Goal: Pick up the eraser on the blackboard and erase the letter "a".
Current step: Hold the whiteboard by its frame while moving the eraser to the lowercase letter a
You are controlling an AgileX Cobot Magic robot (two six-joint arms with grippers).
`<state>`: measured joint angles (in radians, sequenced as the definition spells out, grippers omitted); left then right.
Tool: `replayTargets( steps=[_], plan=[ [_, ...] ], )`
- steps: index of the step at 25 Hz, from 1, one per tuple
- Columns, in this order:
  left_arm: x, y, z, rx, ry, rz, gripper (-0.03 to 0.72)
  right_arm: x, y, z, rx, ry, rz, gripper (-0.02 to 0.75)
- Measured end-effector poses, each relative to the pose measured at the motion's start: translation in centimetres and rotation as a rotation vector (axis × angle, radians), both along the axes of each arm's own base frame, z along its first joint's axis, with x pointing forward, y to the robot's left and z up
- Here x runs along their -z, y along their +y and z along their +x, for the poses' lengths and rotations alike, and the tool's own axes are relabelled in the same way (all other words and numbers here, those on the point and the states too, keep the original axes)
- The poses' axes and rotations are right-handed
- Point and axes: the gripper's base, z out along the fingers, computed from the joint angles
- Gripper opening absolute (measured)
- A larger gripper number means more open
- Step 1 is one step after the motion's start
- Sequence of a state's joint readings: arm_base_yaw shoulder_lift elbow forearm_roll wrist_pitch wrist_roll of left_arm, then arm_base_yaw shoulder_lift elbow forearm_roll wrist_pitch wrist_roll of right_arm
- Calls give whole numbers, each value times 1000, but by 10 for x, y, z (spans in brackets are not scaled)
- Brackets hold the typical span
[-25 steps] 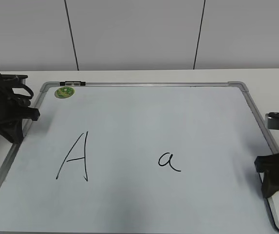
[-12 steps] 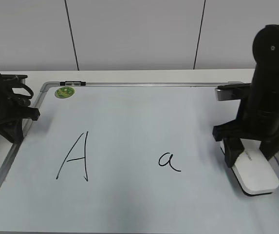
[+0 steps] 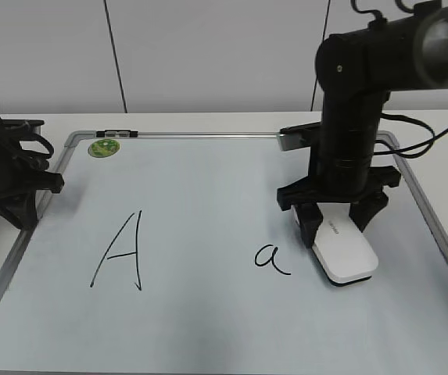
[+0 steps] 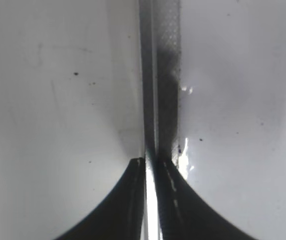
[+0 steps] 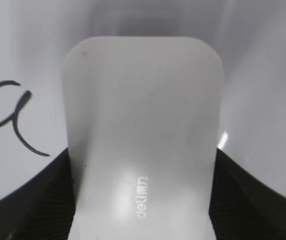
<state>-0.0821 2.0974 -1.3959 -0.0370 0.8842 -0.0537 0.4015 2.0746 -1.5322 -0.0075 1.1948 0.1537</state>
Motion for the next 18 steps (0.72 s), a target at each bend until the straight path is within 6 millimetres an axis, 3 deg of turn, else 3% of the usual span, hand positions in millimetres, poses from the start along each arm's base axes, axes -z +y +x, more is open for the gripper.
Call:
replayTargets(
  steps=[4, 9, 18],
  plan=[
    [0, 0, 0, -2, 0, 0, 55, 12, 15, 5, -28, 8, -4, 522],
    [0, 0, 0, -2, 0, 0, 55, 23, 19, 7, -27, 47, -8, 522],
    [0, 0, 0, -2, 0, 0, 55, 24, 30, 2, -66, 58, -19, 522]
  ],
)
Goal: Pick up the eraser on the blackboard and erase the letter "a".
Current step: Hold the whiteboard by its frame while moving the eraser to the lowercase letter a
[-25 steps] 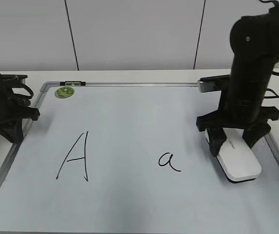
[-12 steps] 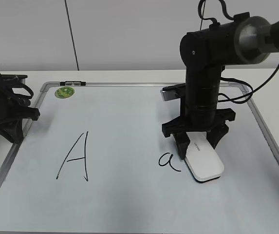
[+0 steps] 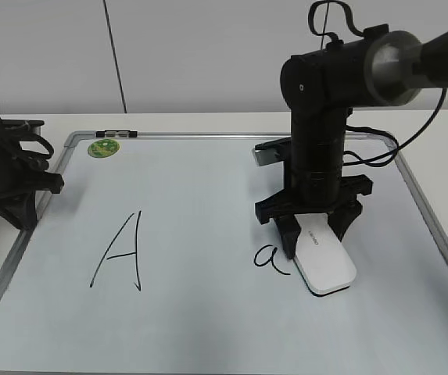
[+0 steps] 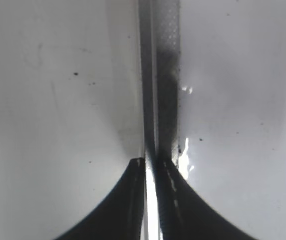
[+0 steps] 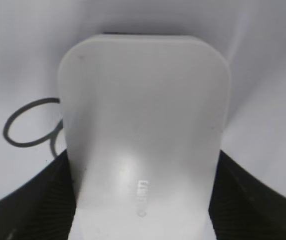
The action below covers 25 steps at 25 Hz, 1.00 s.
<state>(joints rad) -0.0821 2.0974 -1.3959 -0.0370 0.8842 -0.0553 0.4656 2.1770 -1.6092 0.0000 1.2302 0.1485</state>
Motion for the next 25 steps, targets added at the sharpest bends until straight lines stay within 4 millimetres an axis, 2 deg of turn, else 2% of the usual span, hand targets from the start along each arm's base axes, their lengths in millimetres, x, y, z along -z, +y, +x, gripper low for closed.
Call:
replayTargets(
  steps=[12, 20, 25],
  plan=[
    [0, 0, 0, 0, 0, 0, 55, 2, 53, -30, -145, 26, 44, 522],
    [0, 0, 0, 0, 2, 0, 55, -1, 60, -27, -186, 15, 36, 522],
    [0, 0, 0, -1, 2, -1, 55, -1, 58, -23, -174, 8, 30, 522]
  ],
)
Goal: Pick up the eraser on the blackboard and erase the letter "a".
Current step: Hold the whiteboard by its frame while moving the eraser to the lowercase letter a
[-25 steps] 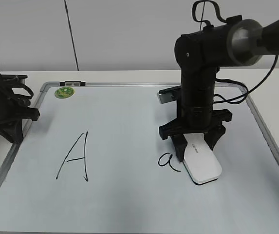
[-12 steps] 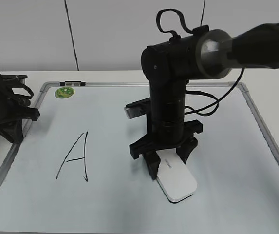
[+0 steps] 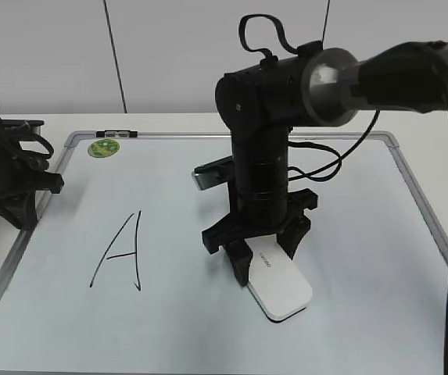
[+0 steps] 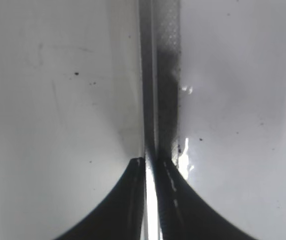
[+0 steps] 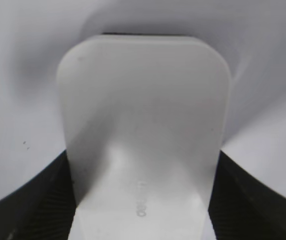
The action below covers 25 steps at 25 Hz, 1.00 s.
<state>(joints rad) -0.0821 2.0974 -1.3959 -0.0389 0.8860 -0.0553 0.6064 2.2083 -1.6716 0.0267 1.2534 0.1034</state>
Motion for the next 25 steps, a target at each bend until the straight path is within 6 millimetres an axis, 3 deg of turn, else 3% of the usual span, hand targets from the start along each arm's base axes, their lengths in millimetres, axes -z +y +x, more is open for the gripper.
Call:
replayTargets(
  steps=[14, 25],
  plan=[
    [0, 0, 0, -4, 0, -6, 55, -1, -35, 25, 125, -10, 33, 522],
    [0, -1, 0, -8, 1, -11, 55, -2, -86, 51, 256, -25, 30, 522]
  ],
)
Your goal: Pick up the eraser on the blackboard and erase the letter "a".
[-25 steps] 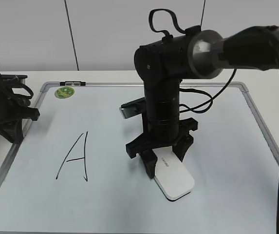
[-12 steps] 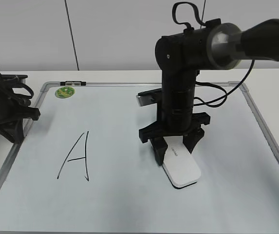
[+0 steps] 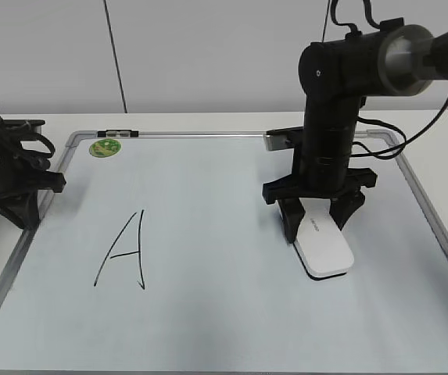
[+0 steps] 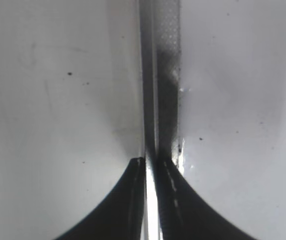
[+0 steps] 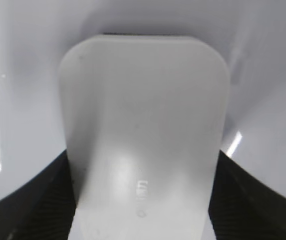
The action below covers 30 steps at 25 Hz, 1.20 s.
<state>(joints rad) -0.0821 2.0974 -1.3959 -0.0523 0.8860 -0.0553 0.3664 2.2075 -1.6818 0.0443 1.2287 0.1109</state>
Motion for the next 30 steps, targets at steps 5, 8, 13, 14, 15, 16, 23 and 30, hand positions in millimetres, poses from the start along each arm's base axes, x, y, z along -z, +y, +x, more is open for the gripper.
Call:
replayTargets(
  steps=[5, 8, 13, 14, 15, 16, 23, 30],
  plan=[
    [0, 0, 0, -1, 0, -1, 55, -18, -15, 3, 11, -86, -80, 521],
    [0, 0, 0, -1, 0, -1, 55, -46, -30, 5, 54, -172, -125, 521],
    [0, 0, 0, -1, 1, -1, 55, -63, -74, 11, 178, -205, -124, 521],
    [0, 0, 0, -1, 1, -1, 55, -62, -84, 11, 207, -196, -125, 521],
    [0, 0, 0, -1, 1, -1, 55, -62, -89, 12, 220, -191, -125, 521],
    [0, 0, 0, -1, 1, -1, 55, -58, -99, 10, 242, -174, -129, 521],
    [1, 0, 0, -1, 4, -1, 55, -44, -138, 3, 289, -83, -54, 521],
    [1, 0, 0, -1, 4, -1, 55, -33, -160, 10, 302, -54, 18, 521]
  ],
)
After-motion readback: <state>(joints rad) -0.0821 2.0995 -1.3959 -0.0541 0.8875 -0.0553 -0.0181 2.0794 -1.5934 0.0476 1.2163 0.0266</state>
